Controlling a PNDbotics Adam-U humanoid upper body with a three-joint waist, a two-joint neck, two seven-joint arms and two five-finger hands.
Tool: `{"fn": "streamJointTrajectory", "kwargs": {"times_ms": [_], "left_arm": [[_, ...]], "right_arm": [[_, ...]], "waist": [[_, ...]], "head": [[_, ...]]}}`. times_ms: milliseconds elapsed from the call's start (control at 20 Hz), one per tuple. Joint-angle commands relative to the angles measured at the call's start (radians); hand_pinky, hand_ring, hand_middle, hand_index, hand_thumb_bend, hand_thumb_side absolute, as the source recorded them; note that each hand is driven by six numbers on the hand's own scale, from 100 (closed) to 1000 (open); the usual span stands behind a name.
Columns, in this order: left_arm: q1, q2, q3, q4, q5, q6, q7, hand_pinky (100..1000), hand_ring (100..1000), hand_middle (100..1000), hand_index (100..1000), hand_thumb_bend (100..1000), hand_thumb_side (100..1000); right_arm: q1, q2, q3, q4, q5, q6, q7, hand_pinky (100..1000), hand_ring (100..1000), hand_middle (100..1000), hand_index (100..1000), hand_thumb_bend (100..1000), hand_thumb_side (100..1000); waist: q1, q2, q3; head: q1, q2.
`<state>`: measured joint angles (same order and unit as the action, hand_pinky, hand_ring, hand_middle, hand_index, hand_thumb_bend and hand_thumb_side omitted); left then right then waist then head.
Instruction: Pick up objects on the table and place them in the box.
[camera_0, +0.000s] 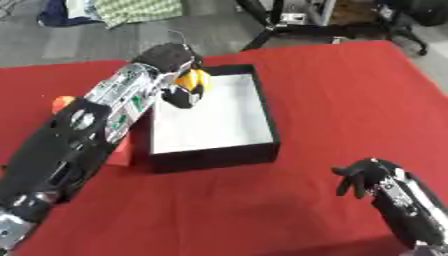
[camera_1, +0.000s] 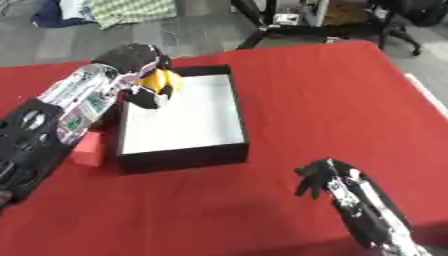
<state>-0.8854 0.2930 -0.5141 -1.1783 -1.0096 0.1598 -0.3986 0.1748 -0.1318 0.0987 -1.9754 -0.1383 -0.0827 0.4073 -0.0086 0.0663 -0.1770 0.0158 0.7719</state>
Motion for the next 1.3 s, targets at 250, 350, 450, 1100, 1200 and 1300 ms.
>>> {"fn": "streamJointTrajectory", "kwargs": {"times_ms": [250,350,450,1100,1200,1300], "left_arm": [[-0.007,0.002,-0.032,-0.009,-0.036,-0.042,-0.042,876,852,897,967,283,868],[-0.004,0.012,-0.035,-0.027,-0.045,-0.048,-0.062,892,874,932,985,311,943],[-0.009,0.040,-0.029,-0.069,-0.034,-0.049,-0.072,882,860,919,981,257,879],[0.008,0.348,0.186,-0.133,-0.014,0.180,-0.137,830,779,830,950,186,557],[0.021,0.330,0.210,-0.008,-0.052,0.190,-0.107,829,773,826,949,195,563],[0.035,0.316,0.227,0.075,-0.071,0.184,-0.071,826,770,823,946,190,563]], "right_arm": [[-0.010,-0.007,-0.002,-0.025,-0.009,-0.001,0.003,875,493,305,609,100,685],[-0.010,-0.007,-0.003,-0.025,-0.009,-0.001,0.003,875,493,305,609,100,687],[-0.010,-0.006,-0.005,-0.025,-0.008,0.000,0.001,875,493,305,610,100,689],[-0.002,-0.007,-0.016,-0.021,0.006,0.004,-0.013,875,493,304,609,100,700],[-0.002,-0.006,-0.017,-0.022,0.007,0.004,-0.013,876,493,304,609,100,708],[-0.002,-0.005,-0.018,-0.022,0.009,0.003,-0.014,876,493,304,609,100,711]], "waist": [[-0.010,-0.013,0.001],[-0.010,-0.013,0.002],[-0.009,-0.014,0.004],[0.001,-0.024,0.016],[0.000,-0.022,0.015],[-0.001,-0.019,0.015]], "head": [[-0.003,-0.002],[-0.007,-0.002],[-0.008,-0.002],[-0.018,-0.002],[-0.023,-0.002],[-0.024,-0.002]]}}
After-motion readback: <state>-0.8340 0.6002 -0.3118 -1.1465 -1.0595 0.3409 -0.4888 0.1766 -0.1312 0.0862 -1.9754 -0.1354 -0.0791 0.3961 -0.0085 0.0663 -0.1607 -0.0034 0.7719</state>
